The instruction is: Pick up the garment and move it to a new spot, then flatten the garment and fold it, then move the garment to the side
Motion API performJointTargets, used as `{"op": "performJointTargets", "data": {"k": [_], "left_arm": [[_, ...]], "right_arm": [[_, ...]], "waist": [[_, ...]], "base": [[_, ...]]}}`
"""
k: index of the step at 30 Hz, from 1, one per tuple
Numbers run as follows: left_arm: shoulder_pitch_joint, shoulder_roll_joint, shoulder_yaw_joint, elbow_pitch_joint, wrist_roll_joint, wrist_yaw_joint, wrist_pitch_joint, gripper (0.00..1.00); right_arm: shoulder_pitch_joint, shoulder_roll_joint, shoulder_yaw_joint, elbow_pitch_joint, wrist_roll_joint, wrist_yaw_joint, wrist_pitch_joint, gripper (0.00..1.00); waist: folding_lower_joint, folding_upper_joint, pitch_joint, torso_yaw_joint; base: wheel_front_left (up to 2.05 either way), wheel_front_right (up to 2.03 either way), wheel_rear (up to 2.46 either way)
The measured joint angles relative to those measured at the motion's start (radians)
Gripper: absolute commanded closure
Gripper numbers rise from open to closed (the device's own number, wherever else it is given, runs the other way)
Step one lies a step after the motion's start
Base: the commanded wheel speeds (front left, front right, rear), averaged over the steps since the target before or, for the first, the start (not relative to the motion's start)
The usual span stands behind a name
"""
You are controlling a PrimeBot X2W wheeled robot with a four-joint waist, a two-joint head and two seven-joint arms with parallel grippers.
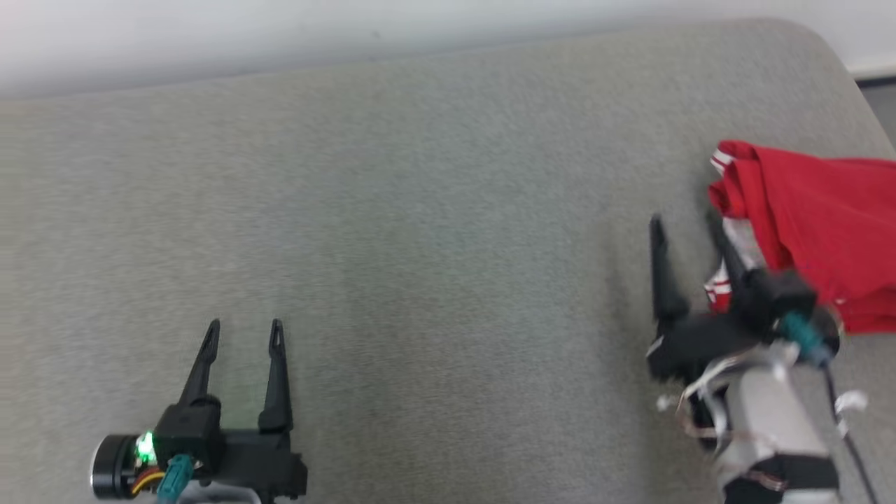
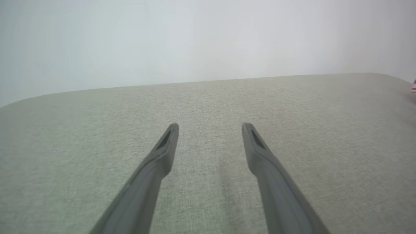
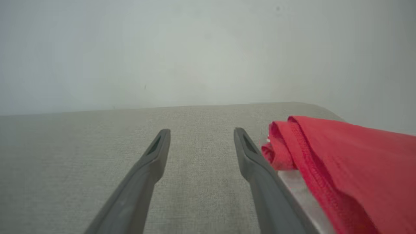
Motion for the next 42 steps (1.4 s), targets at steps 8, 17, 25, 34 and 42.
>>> {"op": "performJointTargets", "data": {"k": [8, 17, 25, 34, 42], "left_arm": [[0.049, 0.001, 0.020, 0.047, -0.035, 0.011, 0.000, 0.00], [0.134, 0.000, 0.061, 0.068, -0.038, 0.008, 0.000, 0.00], [0.179, 0.000, 0.095, 0.069, -0.044, -0.006, 0.000, 0.00], [0.185, 0.000, 0.120, 0.070, -0.044, -0.025, 0.000, 0.00], [0.202, -0.005, 0.119, 0.108, -0.053, -0.035, 0.005, 1.00]], "right_arm": [[0.153, 0.052, 0.026, -0.019, 0.002, 0.000, 0.000, 0.00], [0.273, 0.067, 0.021, -0.035, -0.020, 0.000, 0.000, 0.00], [0.321, 0.067, 0.039, -0.038, 0.010, 0.000, 0.000, 0.00], [0.347, 0.067, 0.047, -0.037, 0.027, 0.000, 0.000, 0.00], [0.373, 0.068, 0.044, -0.003, 0.033, 0.000, 0.006, 1.00]], "waist": [[0.0000, 0.0000, -0.070, 0.073], [-0.0001, -0.0001, -0.174, 0.127], [-0.0002, -0.0001, -0.250, 0.141], [-0.0001, -0.0001, -0.277, 0.126], [0.0001, -0.0001, -0.275, 0.125]], "base": [[0.00, 0.00, 0.00], [0.00, 0.00, 0.00], [0.00, 0.00, 0.00], [0.00, 0.00, 0.00], [0.00, 0.00, 0.00]]}}
